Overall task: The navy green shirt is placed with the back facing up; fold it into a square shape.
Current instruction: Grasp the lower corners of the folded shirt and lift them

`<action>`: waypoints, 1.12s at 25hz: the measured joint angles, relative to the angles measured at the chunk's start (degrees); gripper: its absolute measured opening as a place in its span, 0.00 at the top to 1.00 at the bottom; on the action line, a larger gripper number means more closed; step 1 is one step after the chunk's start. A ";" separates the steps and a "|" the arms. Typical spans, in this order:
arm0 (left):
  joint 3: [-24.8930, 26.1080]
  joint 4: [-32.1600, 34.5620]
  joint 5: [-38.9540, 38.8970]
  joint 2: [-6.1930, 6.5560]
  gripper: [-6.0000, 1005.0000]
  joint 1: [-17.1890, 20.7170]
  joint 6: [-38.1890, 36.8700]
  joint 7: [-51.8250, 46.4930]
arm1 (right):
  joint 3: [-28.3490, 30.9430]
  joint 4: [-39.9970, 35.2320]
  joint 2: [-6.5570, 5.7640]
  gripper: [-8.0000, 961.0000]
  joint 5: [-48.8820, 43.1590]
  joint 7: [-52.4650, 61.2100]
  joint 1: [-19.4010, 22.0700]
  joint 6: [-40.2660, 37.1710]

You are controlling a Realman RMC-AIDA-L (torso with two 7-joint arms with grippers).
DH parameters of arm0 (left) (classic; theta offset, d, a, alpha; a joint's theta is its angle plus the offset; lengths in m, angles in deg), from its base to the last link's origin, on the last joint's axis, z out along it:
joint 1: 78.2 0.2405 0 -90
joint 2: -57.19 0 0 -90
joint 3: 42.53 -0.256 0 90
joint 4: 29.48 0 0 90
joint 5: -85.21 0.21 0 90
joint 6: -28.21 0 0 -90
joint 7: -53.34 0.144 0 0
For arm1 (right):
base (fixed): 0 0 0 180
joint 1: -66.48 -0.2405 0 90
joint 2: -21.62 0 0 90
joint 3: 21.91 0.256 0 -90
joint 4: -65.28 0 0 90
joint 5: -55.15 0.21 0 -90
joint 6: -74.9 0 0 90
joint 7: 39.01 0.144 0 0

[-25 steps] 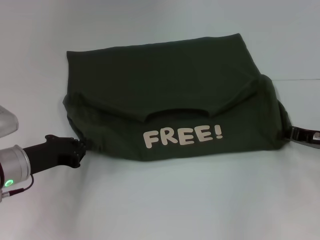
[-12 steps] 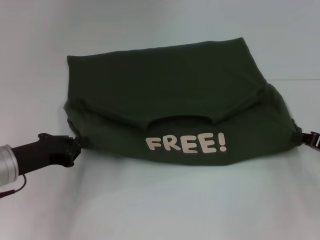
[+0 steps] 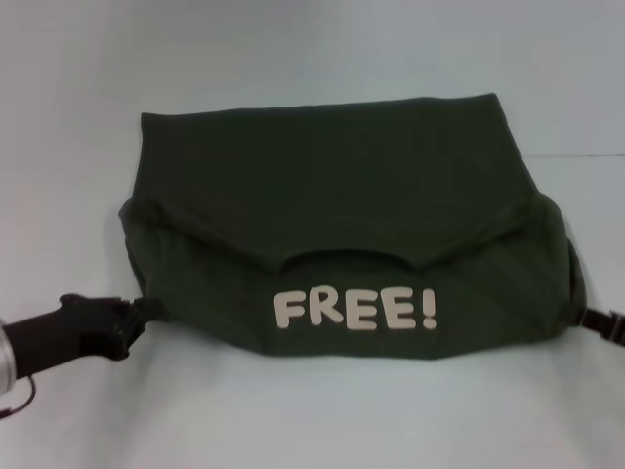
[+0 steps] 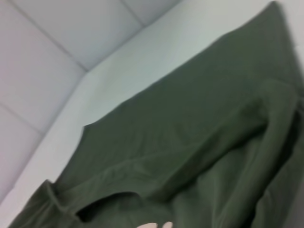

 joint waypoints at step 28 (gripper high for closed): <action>11.10 -1.47 1.21 1.61 0.99 11.50 -34.51 -0.03 | 5.43 -4.08 -0.15 0.95 -2.56 -9.17 18.44 -21.66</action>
